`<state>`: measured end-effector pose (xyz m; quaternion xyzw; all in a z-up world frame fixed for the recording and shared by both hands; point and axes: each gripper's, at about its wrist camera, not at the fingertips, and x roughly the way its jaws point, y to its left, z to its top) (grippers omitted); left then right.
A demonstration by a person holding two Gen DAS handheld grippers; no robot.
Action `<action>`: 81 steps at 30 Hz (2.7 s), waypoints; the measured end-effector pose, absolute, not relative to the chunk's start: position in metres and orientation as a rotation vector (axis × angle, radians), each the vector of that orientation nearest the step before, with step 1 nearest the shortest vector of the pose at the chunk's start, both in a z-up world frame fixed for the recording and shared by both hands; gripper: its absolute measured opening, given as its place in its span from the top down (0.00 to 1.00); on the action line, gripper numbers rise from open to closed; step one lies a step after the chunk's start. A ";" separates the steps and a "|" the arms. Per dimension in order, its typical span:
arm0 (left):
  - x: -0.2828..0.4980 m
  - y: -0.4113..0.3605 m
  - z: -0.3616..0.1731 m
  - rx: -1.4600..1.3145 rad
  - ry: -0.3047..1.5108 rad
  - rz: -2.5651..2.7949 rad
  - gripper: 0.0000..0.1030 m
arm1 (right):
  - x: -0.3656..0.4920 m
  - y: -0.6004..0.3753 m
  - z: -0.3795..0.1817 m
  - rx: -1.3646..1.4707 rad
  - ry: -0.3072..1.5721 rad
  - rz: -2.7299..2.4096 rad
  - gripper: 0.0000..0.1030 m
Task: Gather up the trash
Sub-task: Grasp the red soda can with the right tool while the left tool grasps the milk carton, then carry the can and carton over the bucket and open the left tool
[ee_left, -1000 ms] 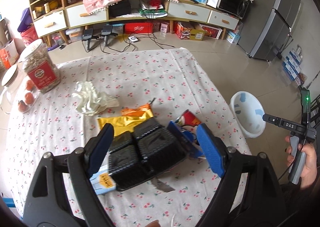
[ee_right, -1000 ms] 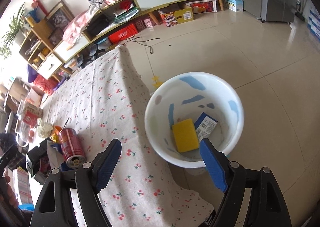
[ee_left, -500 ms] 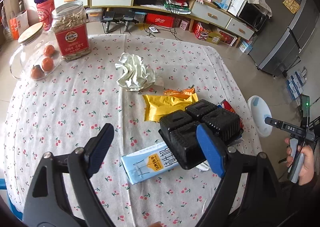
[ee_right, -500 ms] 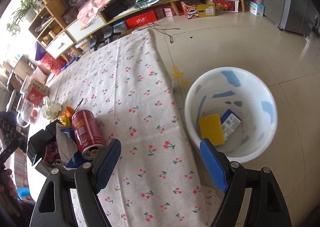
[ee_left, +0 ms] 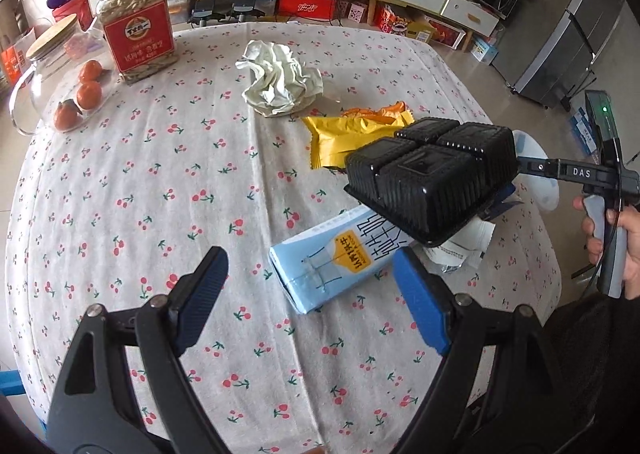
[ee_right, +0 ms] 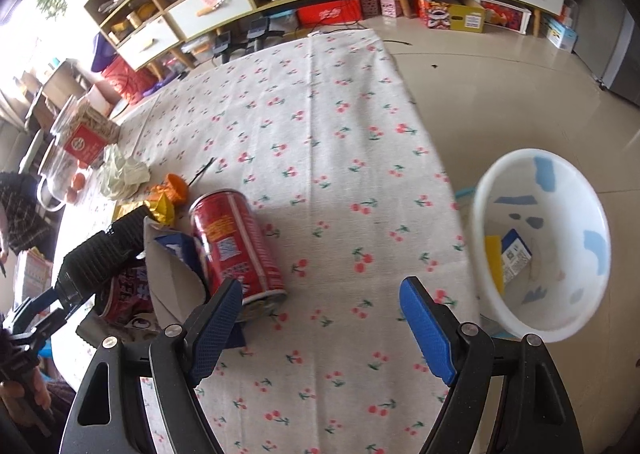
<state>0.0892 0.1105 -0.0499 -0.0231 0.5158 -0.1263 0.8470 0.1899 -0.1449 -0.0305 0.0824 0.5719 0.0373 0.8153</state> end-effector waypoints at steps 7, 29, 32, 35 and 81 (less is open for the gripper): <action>0.094 0.105 -0.065 0.013 1.118 -0.311 0.18 | 0.203 -0.123 -0.049 0.181 1.272 0.119 0.20; 0.099 0.070 -0.091 0.255 1.110 -0.478 0.33 | 0.211 -0.119 -0.072 0.372 1.321 0.300 0.44; 0.092 0.072 -0.088 0.238 1.110 -0.491 0.38 | 0.209 -0.115 -0.069 0.351 1.316 0.308 0.45; 0.077 0.079 -0.079 0.204 1.087 -0.498 0.44 | 0.206 -0.115 -0.064 0.335 1.298 0.292 0.45; 0.109 0.054 0.006 -0.072 0.863 -0.480 0.48 | 0.149 -0.248 0.008 0.499 1.015 0.087 0.46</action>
